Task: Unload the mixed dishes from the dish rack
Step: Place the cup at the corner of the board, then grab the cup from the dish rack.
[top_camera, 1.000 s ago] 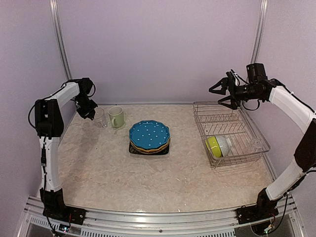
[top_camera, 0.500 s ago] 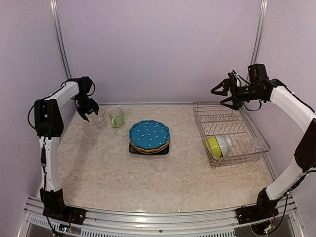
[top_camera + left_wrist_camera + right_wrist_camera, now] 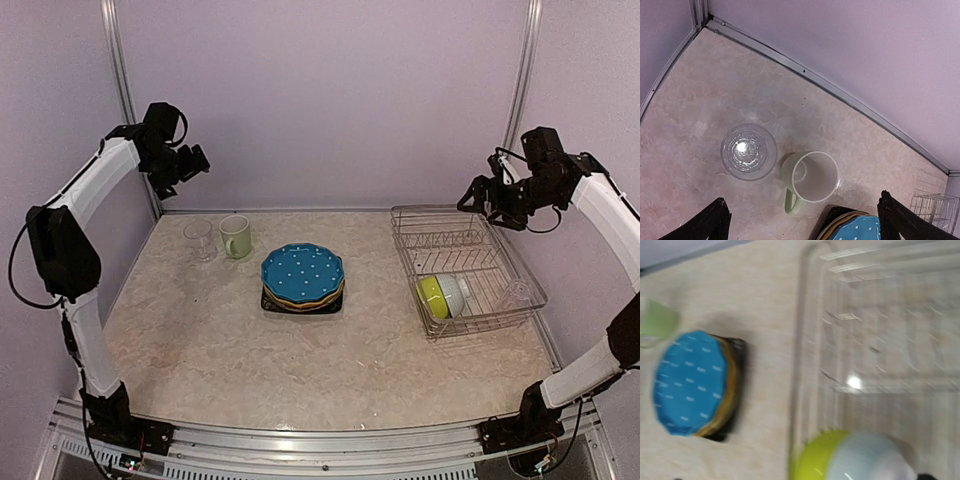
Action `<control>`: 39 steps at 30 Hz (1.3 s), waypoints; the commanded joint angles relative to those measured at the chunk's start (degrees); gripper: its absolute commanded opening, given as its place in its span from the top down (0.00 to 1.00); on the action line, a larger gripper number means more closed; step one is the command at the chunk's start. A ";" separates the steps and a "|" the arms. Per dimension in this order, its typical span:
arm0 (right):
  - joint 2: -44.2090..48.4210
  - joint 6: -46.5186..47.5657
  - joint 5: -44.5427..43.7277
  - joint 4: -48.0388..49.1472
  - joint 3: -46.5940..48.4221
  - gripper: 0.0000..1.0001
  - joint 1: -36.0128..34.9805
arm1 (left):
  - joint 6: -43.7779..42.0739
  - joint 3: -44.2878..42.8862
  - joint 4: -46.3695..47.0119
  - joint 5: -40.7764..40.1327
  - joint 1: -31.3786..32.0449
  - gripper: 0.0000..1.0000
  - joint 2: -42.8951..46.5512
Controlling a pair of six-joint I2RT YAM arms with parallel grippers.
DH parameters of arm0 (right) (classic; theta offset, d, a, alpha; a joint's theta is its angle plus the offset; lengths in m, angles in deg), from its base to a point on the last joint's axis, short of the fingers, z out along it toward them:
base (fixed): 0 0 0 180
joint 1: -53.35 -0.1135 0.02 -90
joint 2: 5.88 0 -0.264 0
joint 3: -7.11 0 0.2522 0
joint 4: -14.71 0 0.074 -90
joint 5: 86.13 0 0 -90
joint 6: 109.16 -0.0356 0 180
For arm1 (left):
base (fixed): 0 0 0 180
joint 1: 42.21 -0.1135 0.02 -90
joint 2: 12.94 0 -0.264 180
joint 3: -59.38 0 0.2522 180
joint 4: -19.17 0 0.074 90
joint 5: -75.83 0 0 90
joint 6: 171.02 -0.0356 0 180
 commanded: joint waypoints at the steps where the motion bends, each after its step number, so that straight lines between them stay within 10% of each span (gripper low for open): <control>1: 3.94 1.50 -11.70 -9.26 -5.21 0.01 1.67 | -6.63 5.73 10.00 -2.36 3.92 0.01 5.63; 16: 9.59 -6.89 -28.00 -10.97 -20.41 0.01 7.33 | -9.51 5.73 13.57 -5.88 9.90 0.01 5.47; 39: -1.86 -2.32 -28.02 2.32 -27.35 0.09 12.88 | -11.16 5.32 13.89 -6.39 8.62 0.01 5.50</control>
